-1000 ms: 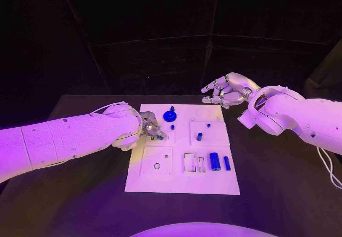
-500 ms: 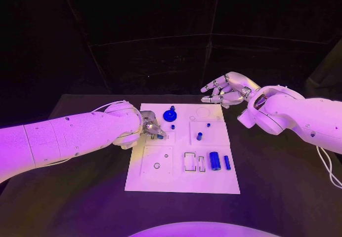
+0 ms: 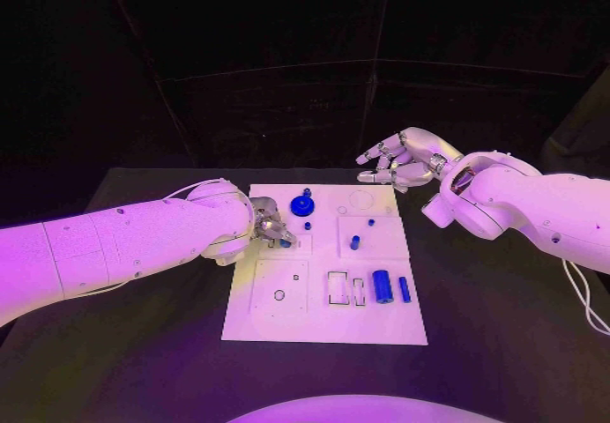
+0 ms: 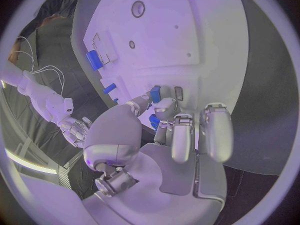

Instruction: Assemble the parts on the task board

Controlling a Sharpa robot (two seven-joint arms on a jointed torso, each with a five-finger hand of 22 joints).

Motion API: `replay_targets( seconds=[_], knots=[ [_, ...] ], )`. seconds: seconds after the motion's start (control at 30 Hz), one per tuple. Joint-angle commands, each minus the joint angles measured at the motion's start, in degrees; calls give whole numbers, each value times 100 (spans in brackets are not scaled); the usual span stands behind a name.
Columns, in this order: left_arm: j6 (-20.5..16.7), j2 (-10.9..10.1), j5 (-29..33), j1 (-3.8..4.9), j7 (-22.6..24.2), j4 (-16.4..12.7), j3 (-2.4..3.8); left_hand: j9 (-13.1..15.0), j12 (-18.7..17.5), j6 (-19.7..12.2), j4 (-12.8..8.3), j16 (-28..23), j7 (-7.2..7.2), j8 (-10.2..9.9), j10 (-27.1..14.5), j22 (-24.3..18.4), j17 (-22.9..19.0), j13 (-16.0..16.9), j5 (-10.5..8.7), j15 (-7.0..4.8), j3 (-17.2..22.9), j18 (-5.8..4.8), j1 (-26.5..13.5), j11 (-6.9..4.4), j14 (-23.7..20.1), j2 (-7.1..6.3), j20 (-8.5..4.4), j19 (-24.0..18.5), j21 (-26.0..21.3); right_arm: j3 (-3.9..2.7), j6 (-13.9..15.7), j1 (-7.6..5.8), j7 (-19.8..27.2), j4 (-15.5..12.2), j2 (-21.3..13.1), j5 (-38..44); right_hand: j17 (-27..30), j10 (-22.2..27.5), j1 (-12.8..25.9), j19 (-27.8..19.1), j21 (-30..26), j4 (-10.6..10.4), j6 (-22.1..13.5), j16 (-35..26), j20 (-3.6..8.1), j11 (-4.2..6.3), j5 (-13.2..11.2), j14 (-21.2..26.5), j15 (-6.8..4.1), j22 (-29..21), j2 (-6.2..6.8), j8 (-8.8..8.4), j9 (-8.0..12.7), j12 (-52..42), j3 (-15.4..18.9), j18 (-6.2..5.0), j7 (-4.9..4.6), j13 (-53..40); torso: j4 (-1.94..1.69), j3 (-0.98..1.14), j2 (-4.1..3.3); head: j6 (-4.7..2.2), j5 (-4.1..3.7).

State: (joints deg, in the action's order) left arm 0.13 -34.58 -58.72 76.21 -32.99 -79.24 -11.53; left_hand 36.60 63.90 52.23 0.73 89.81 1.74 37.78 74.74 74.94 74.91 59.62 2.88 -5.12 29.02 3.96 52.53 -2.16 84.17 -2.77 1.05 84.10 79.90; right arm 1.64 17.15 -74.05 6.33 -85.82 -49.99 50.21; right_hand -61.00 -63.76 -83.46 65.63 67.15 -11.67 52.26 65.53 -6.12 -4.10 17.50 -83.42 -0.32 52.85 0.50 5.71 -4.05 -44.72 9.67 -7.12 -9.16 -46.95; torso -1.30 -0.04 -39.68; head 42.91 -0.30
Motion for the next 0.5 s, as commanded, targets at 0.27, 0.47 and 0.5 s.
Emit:
replay_targets(
  seconds=[0.27,0.47,0.5],
  knots=[
    [-3,25,19,-12,-25,21,-10,30,69,77,309,19,3,73,65,114,1509,44,-16,-46,-228,-104,-400,-2,583,-32,-44,132,50,-4,-37,-11,27,-2,12,12,9,39,36,-27,-48,-13,-35,-29,7,3,41,30,2,-18,-53,17,3,29,34,-67,0,18,-6,4,2,3,-10],
    [-33,32,20,-12,-36,32,-10,47,91,94,440,19,-10,98,77,146,1509,61,-16,-54,-365,-109,-542,-10,583,-49,-49,143,69,-4,-40,-11,26,2,18,12,3,39,46,-23,-48,-20,-37,-26,7,3,41,28,2,-15,-55,18,3,26,41,-66,-1,19,-2,0,0,4,-10],
    [-38,32,21,-12,-37,34,-10,50,92,94,460,19,-12,102,78,149,1509,62,-16,-55,-386,-109,-560,-13,583,-52,-51,143,70,-4,-40,-11,26,3,18,12,3,39,46,-23,-48,-20,-37,-26,7,3,41,28,2,-15,-55,18,3,26,41,-66,-1,19,-2,0,0,4,-10]
  ],
)
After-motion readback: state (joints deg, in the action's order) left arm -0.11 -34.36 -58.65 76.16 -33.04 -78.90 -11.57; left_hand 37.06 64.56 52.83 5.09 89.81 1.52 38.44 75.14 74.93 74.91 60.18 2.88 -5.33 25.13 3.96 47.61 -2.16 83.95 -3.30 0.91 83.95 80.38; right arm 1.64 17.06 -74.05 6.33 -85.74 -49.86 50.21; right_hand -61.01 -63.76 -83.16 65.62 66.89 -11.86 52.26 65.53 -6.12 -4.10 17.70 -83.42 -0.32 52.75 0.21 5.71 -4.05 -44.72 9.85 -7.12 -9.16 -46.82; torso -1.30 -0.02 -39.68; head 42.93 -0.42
